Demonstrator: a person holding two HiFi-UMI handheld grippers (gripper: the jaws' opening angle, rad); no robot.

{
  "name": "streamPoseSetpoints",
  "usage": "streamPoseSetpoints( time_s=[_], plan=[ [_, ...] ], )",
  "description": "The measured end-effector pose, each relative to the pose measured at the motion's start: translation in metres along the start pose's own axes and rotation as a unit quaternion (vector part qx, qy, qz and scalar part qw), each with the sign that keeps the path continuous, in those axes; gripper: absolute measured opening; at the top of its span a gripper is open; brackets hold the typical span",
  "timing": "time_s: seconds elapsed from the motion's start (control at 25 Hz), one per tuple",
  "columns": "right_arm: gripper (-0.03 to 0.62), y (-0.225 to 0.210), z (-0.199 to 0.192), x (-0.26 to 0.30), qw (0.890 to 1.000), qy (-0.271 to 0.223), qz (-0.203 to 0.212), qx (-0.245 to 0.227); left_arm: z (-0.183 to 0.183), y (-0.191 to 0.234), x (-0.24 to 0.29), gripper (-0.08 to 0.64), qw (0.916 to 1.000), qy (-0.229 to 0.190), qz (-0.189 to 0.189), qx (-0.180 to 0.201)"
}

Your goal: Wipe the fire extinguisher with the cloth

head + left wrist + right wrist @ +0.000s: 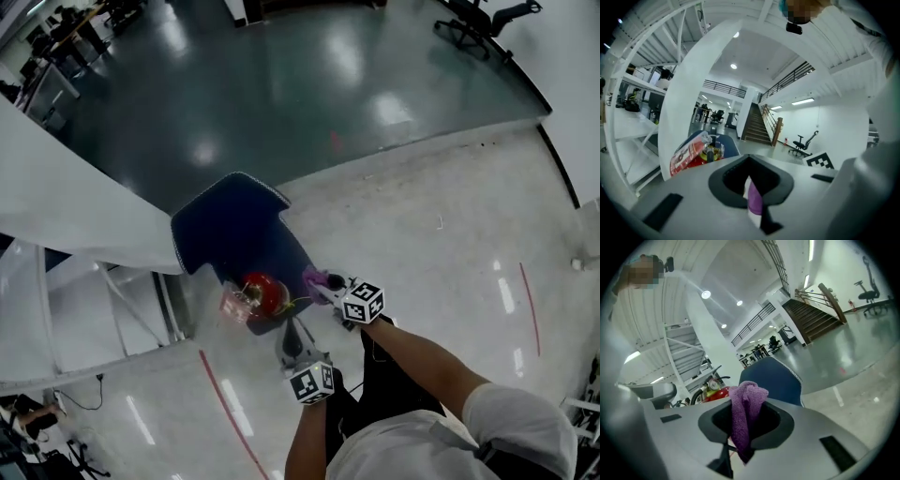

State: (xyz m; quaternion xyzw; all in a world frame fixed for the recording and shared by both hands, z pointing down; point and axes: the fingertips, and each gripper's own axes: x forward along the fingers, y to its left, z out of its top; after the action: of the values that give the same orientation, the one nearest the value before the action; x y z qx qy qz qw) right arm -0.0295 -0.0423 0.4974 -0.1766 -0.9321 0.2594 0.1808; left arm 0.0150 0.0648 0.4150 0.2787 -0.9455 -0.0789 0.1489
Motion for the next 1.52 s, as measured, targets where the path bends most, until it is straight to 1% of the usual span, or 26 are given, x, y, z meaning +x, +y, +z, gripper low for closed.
streamPoseSetpoints(
  time_s=[0.04,0.12,0.28,0.44,0.52,0.64,0.72,0.84,0.92,1.04,1.16,1.24,1.4,1.52],
  plan=[
    [0.078,-0.003,-0.012,-0.005,1.000,-0.001,-0.020,0.008,-0.007,-0.001,0.001,0.005,0.9998,0.010,-0.017,0.006],
    [0.078,-0.011,-0.031,-0.006,0.999,-0.002,-0.047,0.018,-0.018,0.002,0.003,0.005,0.9991,0.024,-0.034,0.010],
    [0.078,-0.035,-0.067,0.007,0.997,-0.001,-0.069,0.016,-0.043,0.012,0.001,0.005,0.9984,0.033,-0.046,0.005],
    [0.078,-0.083,-0.102,0.034,0.995,-0.009,-0.098,0.005,-0.073,0.022,0.008,0.005,0.9981,0.030,-0.053,0.007],
    [0.078,-0.098,-0.127,0.047,0.995,-0.003,-0.103,0.008,-0.089,0.030,0.004,0.005,0.9983,0.035,-0.046,0.002],
    [0.078,-0.103,-0.161,0.068,0.996,0.016,-0.092,0.009,-0.110,0.038,0.002,0.005,0.9983,0.040,-0.043,0.002],
    [0.078,-0.107,-0.176,0.084,0.996,0.023,-0.085,0.012,-0.123,0.044,0.005,0.005,0.9983,0.040,-0.043,0.001],
    [0.078,-0.119,-0.200,0.101,0.995,0.035,-0.093,0.025,-0.136,0.052,0.003,0.005,0.9984,0.042,-0.037,-0.007],
    [0.078,-0.128,-0.211,0.111,0.994,0.044,-0.097,0.025,-0.141,0.057,0.002,0.005,0.9985,0.042,-0.034,-0.011],
    [0.078,-0.134,-0.226,0.124,0.994,0.066,-0.082,0.027,-0.147,0.063,0.003,0.005,0.9985,0.040,-0.033,-0.015],
    [0.078,-0.122,-0.232,0.132,0.995,0.072,-0.039,0.054,-0.150,0.067,0.004,0.005,0.9985,0.040,-0.032,-0.018],
    [0.078,-0.113,-0.229,0.132,0.995,0.068,-0.017,0.068,-0.150,0.068,0.005,0.005,0.9986,0.038,-0.030,-0.020],
    [0.078,-0.100,-0.218,0.124,0.994,0.060,0.012,0.088,-0.142,0.067,0.002,0.005,0.9988,0.034,-0.024,-0.024],
    [0.078,-0.088,-0.195,0.118,0.994,0.032,0.034,0.099,-0.131,0.067,0.000,0.005,0.9990,0.030,-0.019,-0.028]
  ],
)
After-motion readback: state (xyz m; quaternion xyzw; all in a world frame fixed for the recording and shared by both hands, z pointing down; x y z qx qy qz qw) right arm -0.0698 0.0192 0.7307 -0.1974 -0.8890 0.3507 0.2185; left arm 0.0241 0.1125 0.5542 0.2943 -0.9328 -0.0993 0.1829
